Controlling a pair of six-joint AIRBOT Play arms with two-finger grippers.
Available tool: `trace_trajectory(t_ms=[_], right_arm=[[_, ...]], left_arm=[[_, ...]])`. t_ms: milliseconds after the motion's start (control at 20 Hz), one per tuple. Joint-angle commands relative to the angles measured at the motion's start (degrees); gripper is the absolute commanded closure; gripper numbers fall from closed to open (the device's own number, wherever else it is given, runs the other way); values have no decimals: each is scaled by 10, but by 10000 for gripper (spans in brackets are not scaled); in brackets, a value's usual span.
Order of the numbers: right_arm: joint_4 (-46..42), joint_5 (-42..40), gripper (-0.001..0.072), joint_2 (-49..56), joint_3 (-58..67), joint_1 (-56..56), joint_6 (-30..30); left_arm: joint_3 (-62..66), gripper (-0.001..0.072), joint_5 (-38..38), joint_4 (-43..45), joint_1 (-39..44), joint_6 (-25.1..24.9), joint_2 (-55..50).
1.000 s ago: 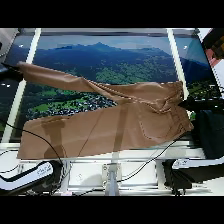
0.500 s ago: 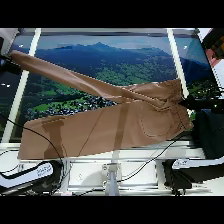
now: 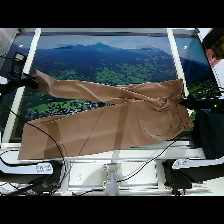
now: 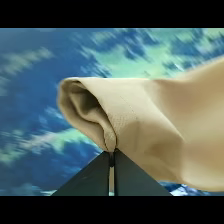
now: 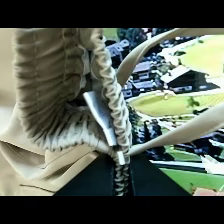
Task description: Fold the clothes and pants, and hang the long-sleeved shirts on hangers.
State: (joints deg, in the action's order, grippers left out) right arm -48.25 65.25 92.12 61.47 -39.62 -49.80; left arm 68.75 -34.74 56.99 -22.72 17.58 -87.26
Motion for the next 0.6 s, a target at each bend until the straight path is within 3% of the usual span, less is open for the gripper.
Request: trace_trajectory(t_ms=[0, 50, 150, 350, 400, 450, 500, 550], right_arm=[[0, 0, 674, 0, 1, 0, 0], [0, 0, 674, 0, 1, 0, 0], [0, 0, 674, 0, 1, 0, 0], [0, 0, 674, 0, 1, 0, 0], [0, 0, 674, 0, 1, 0, 0], [0, 0, 674, 0, 1, 0, 0], [0, 0, 674, 0, 1, 0, 0], [0, 0, 674, 0, 1, 0, 0]], left_arm=[[0, 671, -8, 0, -2, 0, -26], [0, 543, 7, 2, -3, 0, -26], [0, 31, 35, 1, -4, 4, -25], [0, 36, 160, -1, -9, 99, -4], [0, 135, 191, -1, -12, 138, 5], [0, 336, 203, -1, -18, 197, 17], [0, 481, 198, -1, -26, 264, 28], [0, 464, 174, -1, -38, 341, 33]])
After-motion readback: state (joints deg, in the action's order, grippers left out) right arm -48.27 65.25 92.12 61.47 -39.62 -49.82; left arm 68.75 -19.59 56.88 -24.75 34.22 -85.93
